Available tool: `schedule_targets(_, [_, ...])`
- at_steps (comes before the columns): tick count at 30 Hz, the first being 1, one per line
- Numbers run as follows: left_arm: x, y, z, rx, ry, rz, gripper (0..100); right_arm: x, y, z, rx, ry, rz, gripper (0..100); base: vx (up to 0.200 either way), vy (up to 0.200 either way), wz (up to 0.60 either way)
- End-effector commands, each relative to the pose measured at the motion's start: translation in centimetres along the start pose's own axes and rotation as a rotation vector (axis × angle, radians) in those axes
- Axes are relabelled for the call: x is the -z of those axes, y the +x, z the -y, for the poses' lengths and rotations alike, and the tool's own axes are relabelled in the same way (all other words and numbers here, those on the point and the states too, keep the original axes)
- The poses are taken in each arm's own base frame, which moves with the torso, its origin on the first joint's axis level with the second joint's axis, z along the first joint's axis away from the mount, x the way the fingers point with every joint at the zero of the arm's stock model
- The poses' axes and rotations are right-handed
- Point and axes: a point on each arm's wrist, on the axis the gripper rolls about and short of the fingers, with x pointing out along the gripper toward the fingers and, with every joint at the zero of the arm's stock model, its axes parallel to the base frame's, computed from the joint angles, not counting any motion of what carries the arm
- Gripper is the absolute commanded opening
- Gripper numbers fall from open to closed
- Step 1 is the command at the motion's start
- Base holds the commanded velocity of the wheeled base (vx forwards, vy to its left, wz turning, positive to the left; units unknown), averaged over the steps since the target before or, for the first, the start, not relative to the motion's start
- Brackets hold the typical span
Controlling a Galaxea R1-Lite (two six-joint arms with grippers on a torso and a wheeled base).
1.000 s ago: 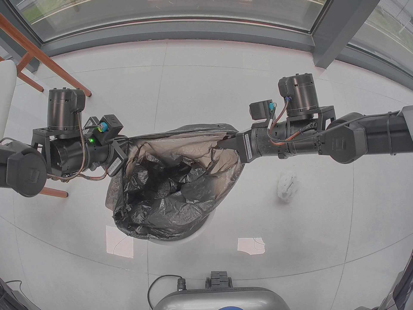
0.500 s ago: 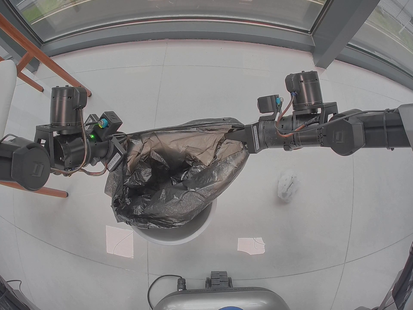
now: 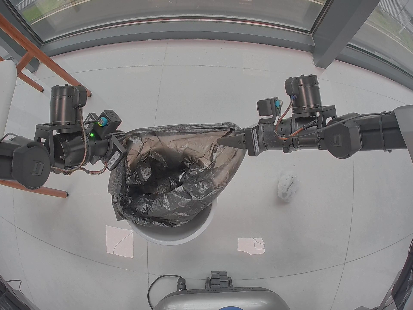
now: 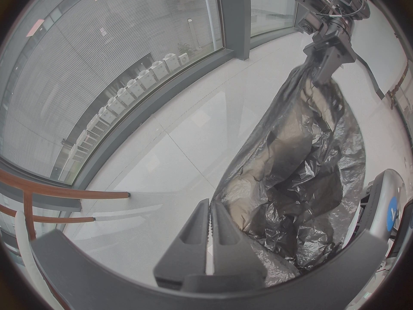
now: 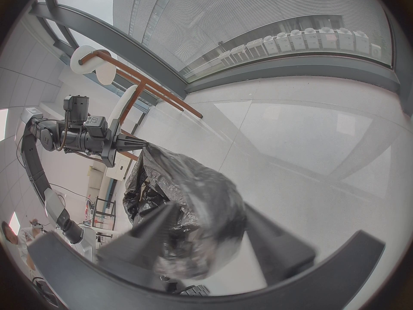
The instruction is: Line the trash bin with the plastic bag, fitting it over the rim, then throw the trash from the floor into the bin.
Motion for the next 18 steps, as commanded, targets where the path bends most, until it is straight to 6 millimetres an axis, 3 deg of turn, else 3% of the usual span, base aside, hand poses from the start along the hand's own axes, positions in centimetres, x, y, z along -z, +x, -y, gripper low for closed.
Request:
schedule_targets(1, [0.0, 0.0, 0.0, -0.001, -0.001, 0.000, 0, 0.0, -0.2, 0.1, 0.002, 0.001, 0.002, 100, 0.000, 0.000, 0.00])
schedule_targets(9, [0.4, 0.6, 0.4, 0.012, 0.001, -0.019, 0, -0.5, -2.6, -1.1, -0.001, -0.002, 0.006, 100, 0.000, 0.000, 0.00])
schedule_targets(18, [1.5, 0.9, 1.6, 0.055, 0.009, -0.059, 0, 0.7, -5.6, -2.1, 0.007, 0.014, -0.023, 100, 0.000, 0.000, 0.00])
